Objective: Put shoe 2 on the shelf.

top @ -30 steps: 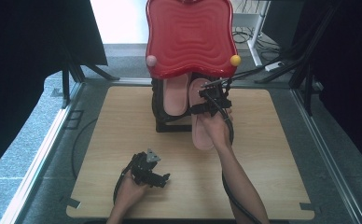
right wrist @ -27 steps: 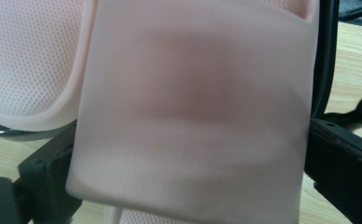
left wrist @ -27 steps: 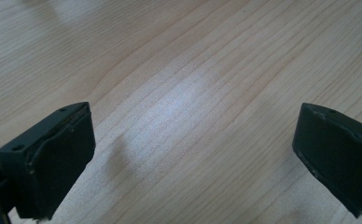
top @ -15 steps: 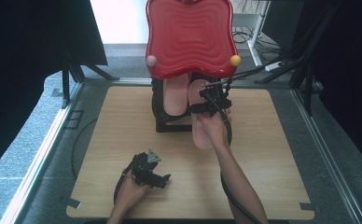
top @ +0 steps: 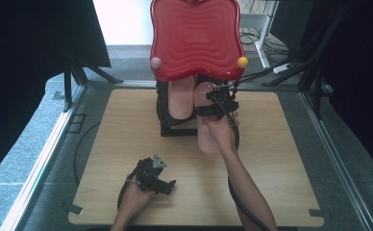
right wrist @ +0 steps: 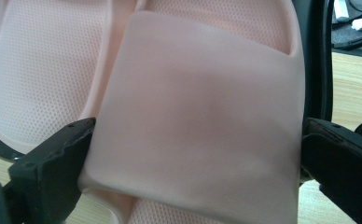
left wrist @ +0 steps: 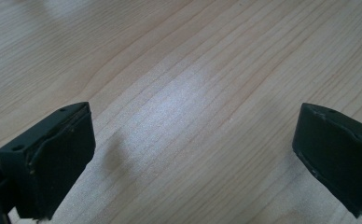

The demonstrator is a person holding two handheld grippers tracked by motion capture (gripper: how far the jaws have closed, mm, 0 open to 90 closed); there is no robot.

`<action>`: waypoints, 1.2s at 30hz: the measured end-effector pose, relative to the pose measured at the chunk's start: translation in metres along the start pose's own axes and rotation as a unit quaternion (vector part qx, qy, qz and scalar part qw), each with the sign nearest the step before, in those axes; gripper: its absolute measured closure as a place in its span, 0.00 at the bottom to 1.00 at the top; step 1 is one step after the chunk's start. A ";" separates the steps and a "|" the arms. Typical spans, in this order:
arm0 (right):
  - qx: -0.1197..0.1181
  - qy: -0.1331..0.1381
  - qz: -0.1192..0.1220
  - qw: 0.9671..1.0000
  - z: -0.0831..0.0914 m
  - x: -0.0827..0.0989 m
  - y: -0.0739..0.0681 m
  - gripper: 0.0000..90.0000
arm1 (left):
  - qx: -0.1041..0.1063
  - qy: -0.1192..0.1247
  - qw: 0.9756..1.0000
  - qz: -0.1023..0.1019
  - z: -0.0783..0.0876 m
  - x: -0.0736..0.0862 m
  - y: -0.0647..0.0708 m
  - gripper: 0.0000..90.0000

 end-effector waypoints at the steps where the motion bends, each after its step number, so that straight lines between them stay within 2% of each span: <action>1: 0.000 0.001 0.002 1.000 0.001 0.000 0.000 0.00 | 0.000 0.000 1.000 0.000 0.000 0.000 0.000 0.00; 12: -0.009 0.021 0.012 1.000 0.014 -0.002 0.000 0.01 | -0.001 -0.001 1.000 -0.001 -0.001 0.000 0.001 0.00; 15: -0.021 0.025 0.012 0.999 0.015 -0.003 0.000 0.07 | 0.000 -0.002 1.000 -0.002 -0.001 0.000 0.001 0.00; 19: -0.016 0.024 0.019 0.999 0.016 -0.003 -0.001 0.08 | 0.001 -0.002 1.000 -0.002 -0.001 0.000 0.002 0.00; 22: -0.009 0.014 0.030 0.999 0.014 -0.001 -0.003 0.05 | 0.000 -0.002 1.000 -0.002 -0.001 0.000 0.002 0.00; 25: -0.005 -0.024 0.034 0.999 0.004 0.006 -0.004 0.00 | 0.000 -0.002 1.000 -0.002 -0.001 0.000 0.002 0.00; 28: -0.005 -0.012 0.016 1.000 0.001 0.004 -0.003 0.00 | 0.000 -0.002 1.000 -0.002 -0.001 0.000 0.002 0.00; 33: 0.003 -0.014 0.014 1.000 0.004 0.003 -0.003 0.07 | 0.001 -0.004 1.000 -0.001 -0.002 0.001 0.001 0.00; 36: 0.006 0.004 0.015 1.000 0.006 -0.003 0.001 0.12 | 0.002 -0.004 1.000 0.000 -0.003 0.001 0.002 0.00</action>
Point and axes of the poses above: each handheld gripper's, and its own axes: z roughly backward along the jaws, x roughly out of its underside, y roughly to its right, the point moved 7 cm from there along -z, roughly forward along the jaws, and after that the axes turned 3 degrees about x, right-handed, at the moved point
